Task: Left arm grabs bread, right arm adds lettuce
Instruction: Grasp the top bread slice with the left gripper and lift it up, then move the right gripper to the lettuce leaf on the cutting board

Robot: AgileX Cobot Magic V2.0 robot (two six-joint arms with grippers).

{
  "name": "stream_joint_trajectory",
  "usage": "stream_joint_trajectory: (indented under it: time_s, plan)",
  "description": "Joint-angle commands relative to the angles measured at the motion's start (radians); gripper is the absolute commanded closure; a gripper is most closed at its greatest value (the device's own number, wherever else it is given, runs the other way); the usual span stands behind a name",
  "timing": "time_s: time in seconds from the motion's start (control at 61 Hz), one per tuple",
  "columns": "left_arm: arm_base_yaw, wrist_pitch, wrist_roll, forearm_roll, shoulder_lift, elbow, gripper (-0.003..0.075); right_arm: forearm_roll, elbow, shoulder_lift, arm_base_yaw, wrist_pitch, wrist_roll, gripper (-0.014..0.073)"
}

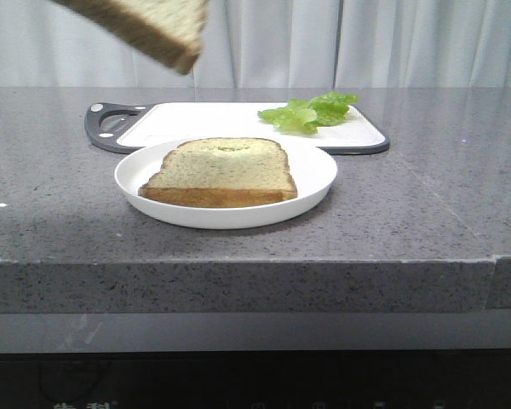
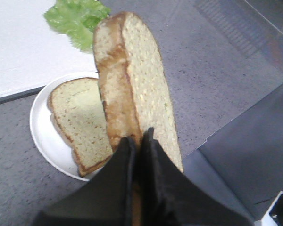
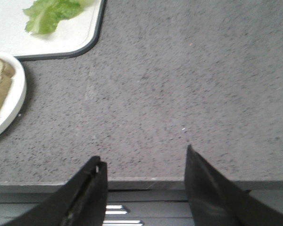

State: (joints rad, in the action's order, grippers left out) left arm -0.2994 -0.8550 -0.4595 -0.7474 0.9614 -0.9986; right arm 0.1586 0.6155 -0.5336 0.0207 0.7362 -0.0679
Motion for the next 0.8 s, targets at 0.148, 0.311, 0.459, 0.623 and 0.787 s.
stream_joint_trajectory:
  time_s: [0.148, 0.311, 0.459, 0.623, 0.787]
  plan:
    - [-0.006, 0.066, 0.164, 0.167, -0.114, 0.031, 0.0741, 0.276, 0.080, -0.185, -0.006, -0.098, 0.227, 0.0190]
    - [-0.006, 0.089, 0.257, 0.263, -0.136, 0.031, 0.0741, 0.488, 0.173, -0.368, -0.006, -0.123, 0.402, 0.0190]
    - [-0.006, 0.103, 0.261, 0.292, -0.134, 0.031, 0.0741, 0.651, 0.301, -0.542, -0.006, -0.127, 0.534, 0.0190]
    - [-0.006, 0.158, 0.262, 0.294, -0.131, 0.031, 0.0741, 0.774, 0.465, -0.750, -0.006, -0.120, 0.627, 0.0190]
    - [-0.006, 0.182, 0.262, 0.298, -0.131, 0.031, 0.0741, 0.821, 0.643, -0.969, -0.006, -0.079, 0.631, 0.0185]
